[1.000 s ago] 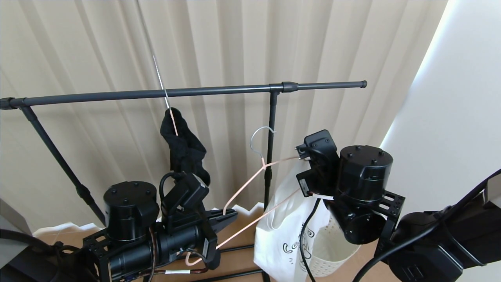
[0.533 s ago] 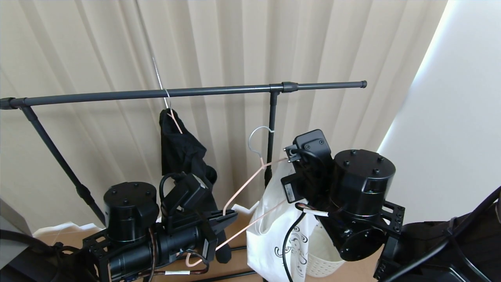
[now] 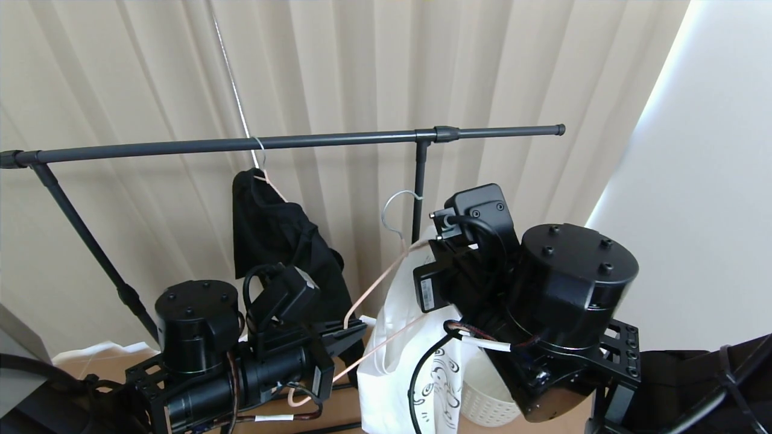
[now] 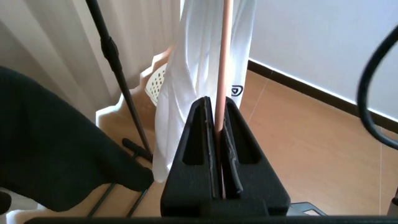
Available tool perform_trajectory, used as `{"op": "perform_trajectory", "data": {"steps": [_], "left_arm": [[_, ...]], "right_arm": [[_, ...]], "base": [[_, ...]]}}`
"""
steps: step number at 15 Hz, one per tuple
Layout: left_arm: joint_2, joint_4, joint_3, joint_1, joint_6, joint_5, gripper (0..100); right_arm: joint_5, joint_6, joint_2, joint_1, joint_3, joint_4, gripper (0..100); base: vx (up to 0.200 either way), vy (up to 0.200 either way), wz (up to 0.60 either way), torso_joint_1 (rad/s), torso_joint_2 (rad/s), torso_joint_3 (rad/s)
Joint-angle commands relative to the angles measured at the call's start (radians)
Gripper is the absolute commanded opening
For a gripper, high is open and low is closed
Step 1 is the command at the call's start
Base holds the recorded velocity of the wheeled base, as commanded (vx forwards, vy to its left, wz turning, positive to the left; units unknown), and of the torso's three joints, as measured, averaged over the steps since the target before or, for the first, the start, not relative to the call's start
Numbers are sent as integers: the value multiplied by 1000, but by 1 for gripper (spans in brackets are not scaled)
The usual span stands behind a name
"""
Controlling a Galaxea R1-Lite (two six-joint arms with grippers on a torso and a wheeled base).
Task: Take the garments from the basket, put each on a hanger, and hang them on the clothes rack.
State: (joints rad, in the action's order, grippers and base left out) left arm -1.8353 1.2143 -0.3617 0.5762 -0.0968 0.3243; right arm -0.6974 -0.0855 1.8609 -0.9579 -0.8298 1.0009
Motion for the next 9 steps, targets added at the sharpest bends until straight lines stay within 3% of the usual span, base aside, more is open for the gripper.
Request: {"op": "perform_trajectory", "data": {"steps": [1,4,8,9], "left_arm": [[-2,28,7,-4,0,-1,0],[-2,105,33,-4,2,1,0],[1,122,36,-4,2,1,0],[1,125,40,-4,2,1,0]], "right_arm": [[-1,3,-26,-22,3,-1,0],[-1,3,-26,-21,-2,1,0],[1,3,-38,-10,0,-1,0],[1,3,-40,-10,0,-1,100]], "base": [[0,0,0,0,0,0],[0,0,0,0,0,0],[0,0,0,0,0,0],[0,0,0,0,0,0]]}}
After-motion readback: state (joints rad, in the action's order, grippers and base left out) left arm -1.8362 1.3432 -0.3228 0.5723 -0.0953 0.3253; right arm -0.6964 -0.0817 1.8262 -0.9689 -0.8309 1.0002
